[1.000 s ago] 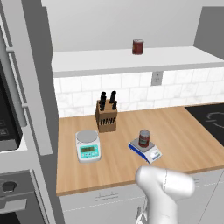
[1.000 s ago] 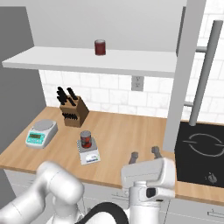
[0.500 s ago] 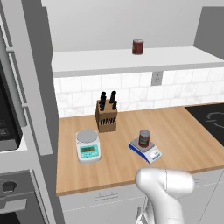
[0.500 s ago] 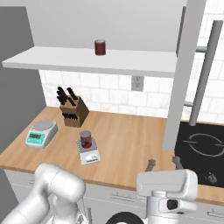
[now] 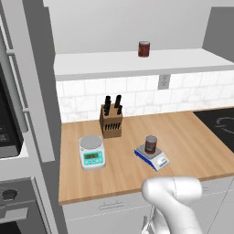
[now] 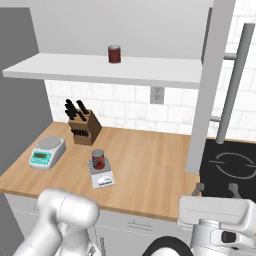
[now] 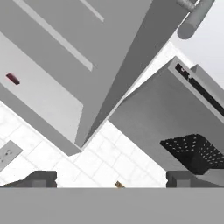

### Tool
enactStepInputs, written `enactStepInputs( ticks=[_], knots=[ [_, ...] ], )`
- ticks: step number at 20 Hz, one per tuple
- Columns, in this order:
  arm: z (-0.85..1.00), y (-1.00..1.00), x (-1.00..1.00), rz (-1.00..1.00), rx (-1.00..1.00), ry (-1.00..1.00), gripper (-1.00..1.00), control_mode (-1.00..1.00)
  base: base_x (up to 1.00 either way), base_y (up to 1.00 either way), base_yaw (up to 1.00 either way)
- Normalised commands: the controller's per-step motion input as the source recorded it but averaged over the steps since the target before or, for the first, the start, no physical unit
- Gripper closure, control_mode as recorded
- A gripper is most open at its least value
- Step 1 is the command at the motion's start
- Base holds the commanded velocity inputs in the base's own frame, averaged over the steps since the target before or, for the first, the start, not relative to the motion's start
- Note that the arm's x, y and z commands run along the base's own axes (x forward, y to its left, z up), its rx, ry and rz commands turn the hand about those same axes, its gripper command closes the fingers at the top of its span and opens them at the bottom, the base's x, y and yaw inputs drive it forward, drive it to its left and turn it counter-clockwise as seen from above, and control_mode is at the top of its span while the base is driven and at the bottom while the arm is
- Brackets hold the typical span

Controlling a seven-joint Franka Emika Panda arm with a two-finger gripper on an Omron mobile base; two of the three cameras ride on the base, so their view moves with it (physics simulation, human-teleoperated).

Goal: Pick the canned food and place it on the digital scale for weighing, and close the cabinet.

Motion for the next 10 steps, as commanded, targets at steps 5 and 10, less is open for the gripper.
enactStepInputs(
  ticks=[5,10],
  knots=[
    [0.18,-0.55,0.00,-0.04,0.11,0.03,-1.00,-1.00,0.00,0.00,0.00],
    [0.67,-0.16,-0.04,0.00,0.07,-0.14,-1.00,-1.00,0.00,0.00,0.00]
  ],
)
